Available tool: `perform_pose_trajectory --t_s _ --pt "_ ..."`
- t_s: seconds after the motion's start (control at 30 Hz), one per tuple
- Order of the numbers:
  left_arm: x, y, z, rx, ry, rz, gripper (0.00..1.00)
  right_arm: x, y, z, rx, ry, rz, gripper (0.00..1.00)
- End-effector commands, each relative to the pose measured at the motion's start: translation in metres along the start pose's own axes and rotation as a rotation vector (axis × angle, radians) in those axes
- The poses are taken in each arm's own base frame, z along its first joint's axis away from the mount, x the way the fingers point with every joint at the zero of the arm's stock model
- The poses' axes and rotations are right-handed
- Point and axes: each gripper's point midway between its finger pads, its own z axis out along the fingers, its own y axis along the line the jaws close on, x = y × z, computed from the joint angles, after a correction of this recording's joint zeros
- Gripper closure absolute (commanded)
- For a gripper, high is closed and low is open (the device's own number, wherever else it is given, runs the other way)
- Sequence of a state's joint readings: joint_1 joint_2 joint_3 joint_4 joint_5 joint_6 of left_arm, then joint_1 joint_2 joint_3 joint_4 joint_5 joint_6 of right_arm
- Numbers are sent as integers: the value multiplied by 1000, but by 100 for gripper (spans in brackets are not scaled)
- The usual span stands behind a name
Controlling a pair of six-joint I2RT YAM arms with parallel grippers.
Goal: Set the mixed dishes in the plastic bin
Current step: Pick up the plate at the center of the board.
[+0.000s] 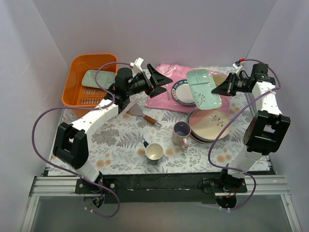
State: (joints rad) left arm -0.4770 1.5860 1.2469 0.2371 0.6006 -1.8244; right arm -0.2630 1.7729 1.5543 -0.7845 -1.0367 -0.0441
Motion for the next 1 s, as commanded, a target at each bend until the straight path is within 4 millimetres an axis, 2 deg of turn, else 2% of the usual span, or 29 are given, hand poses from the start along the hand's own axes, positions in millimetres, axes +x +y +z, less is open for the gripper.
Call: perform_pose_trajectory --t_s 0.0,0.23,0.43,0.87,0.9,0.97 --pt "-7 -10 15 -44 -56 9 2 -12 73 -1 -204 -34 36 99" --pt "3 -7 18 -104 -67 12 2 -1 98 19 -221 -21 16 99" --pt "1 -7 14 -144 -90 23 2 7 110 36 -211 -12 9 99" --pt "-1 7 10 -238 -129 29 2 14 118 51 -203 -14 -7 99" --pt "-2 7 10 -239 -128 29 2 19 125 57 -214 4 -18 99" --pt "-1 7 10 -243 -124 37 2 20 126 59 -214 5 -19 99"
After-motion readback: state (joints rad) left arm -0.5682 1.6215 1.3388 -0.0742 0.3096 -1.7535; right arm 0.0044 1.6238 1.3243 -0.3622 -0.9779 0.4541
